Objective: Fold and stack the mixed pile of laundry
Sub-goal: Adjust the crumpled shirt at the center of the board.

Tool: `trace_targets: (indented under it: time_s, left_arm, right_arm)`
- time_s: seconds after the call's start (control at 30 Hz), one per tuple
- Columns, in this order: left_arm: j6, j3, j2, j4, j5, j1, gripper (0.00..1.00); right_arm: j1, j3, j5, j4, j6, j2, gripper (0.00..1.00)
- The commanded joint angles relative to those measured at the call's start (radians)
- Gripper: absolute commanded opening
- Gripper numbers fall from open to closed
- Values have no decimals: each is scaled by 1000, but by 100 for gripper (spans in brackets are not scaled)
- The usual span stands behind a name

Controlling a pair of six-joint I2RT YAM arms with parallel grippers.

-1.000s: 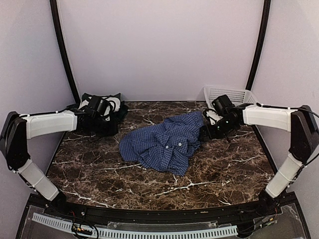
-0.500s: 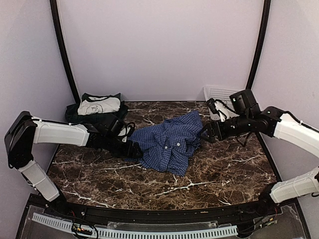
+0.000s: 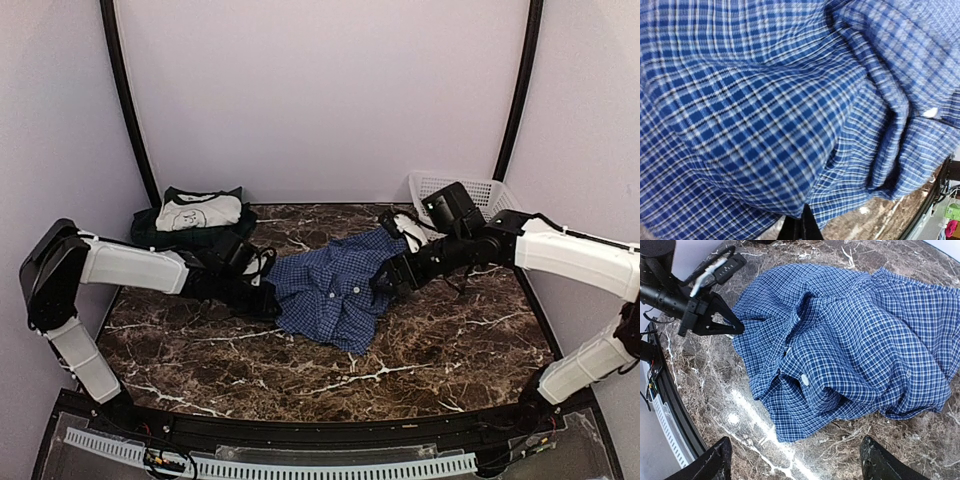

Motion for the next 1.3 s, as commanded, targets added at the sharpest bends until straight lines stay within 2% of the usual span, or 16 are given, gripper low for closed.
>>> trace_targets:
  time_s: [0.0,0.13,0.23,0.4,0.53,0.6,0.7,0.87,0.93,1.07,1.17,1.27]
  left_arm:
    - [36,21,-296,-98,-51,19,0]
    - [81,88,-452,-180,-15,25,0]
    - [124,197,-466,-253,29,25,0]
    - [143,303,-474,-250,59,27,0]
    - [155,345,-438,-247,120,27,0]
    - [152,325,-433,-242,116,27,0]
    - [128,297,-441,-298,32,28,0]
    - [-1,133,-553,-444,-193,33,0]
    - [-46,56,-604,-503,-244,39,0]
    - [-91,-66,-645,-563,-260,53,0]
    - [-102,-96,-641,-587,-288,64,13]
    - [-78,-73,-666,-578,-316,106,42]
  right_arm:
    - [11,25,11,28,-33,-46,85]
    - [11,25,19,23,-42,-83,85]
    - [11,41,13,22,-54,-104,86]
    - [11,45,-16,42,-61,-134,86]
    - [18,46,-84,107,-32,-95,86]
    - [30,55,-108,148,-17,-47,86]
    - [51,118,-114,154,-15,69,86]
    - [124,291,-18,83,-7,297,86]
    - [139,331,16,61,13,377,86]
    - [133,337,101,59,45,470,90]
    - [100,327,138,25,57,531,87]
    - [67,238,134,39,68,495,83]
